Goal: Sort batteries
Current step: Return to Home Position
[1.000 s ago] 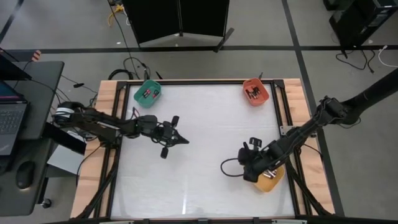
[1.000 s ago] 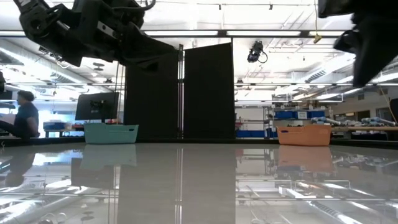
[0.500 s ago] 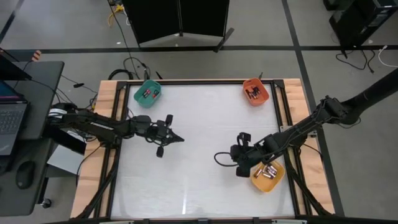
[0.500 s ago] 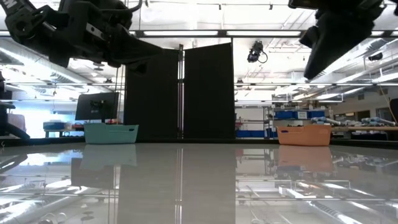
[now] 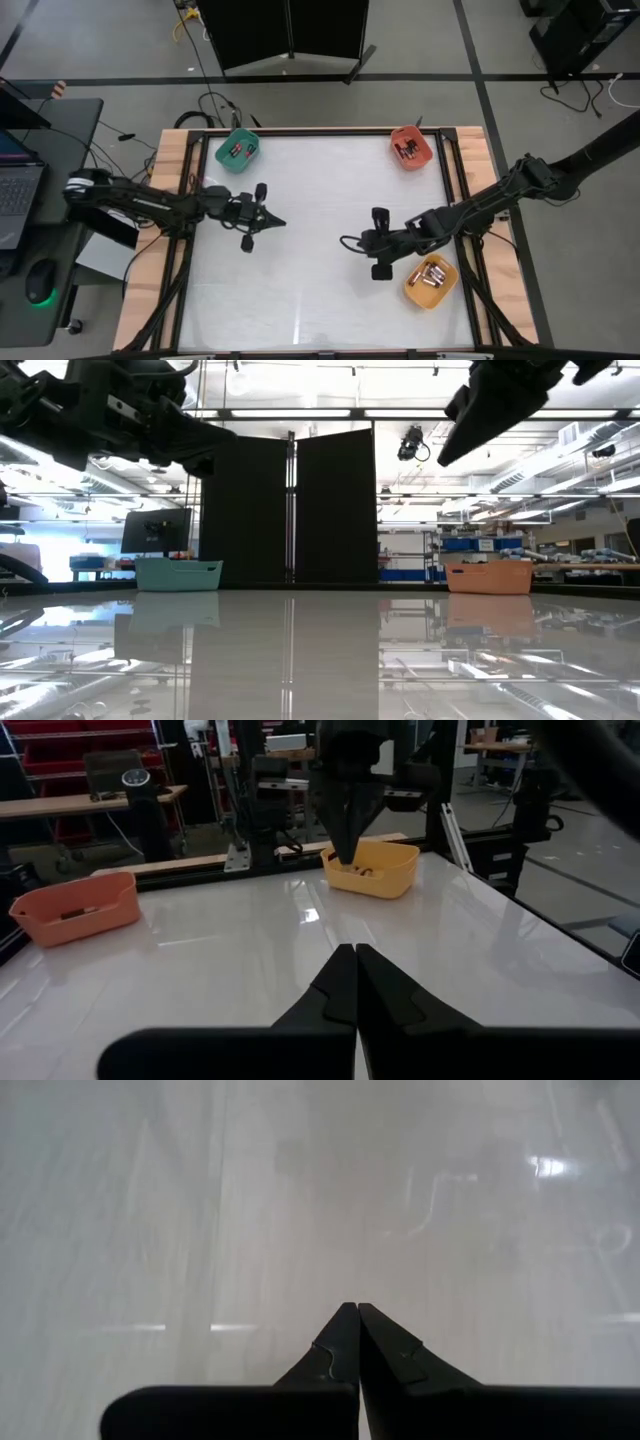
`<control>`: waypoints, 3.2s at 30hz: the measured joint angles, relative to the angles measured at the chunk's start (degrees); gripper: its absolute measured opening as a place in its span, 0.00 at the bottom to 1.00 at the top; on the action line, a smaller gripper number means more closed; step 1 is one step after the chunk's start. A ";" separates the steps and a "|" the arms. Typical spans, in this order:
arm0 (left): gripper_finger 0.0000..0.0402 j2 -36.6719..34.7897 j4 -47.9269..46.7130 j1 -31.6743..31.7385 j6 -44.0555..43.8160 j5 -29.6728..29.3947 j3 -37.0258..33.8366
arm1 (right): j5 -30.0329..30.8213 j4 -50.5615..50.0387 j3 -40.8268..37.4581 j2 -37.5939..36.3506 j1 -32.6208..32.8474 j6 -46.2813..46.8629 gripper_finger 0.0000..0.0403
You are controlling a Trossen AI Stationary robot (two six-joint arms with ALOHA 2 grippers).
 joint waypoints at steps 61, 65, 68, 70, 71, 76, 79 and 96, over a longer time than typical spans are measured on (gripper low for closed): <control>0.01 -22.72 -6.36 -0.01 -2.40 -5.41 -13.35 | -12.38 52.34 -35.15 -22.63 -14.85 -21.41 0.02; 0.01 -26.04 -9.98 -0.01 -2.31 -5.54 -13.35 | -12.36 54.32 -38.83 -25.61 -14.85 -20.82 0.02; 0.01 -28.83 -12.59 -0.01 -2.23 -5.56 -13.35 | -12.01 54.77 -41.22 -28.11 -14.83 -19.80 0.02; 0.01 -31.00 -14.06 -0.01 -2.18 -5.56 -13.35 | -11.51 54.54 -42.73 -29.76 -14.83 -19.14 0.02; 0.01 -32.19 -15.18 0.00 -2.15 -5.57 -13.35 | -11.23 54.68 -43.42 -30.65 -14.83 -18.93 0.02; 0.01 -38.21 -21.53 -0.01 -2.15 -5.97 -13.35 | -10.34 54.69 -46.39 -34.88 -14.83 -18.19 0.02; 0.01 -41.87 -25.55 -0.01 -2.15 -6.89 -13.35 | -9.98 55.25 -47.69 -37.00 -14.83 -18.19 0.02; 0.01 -62.03 -49.10 -0.01 -1.72 -11.02 -11.06 | -18.11 58.13 -55.18 -45.33 -19.13 -15.78 0.02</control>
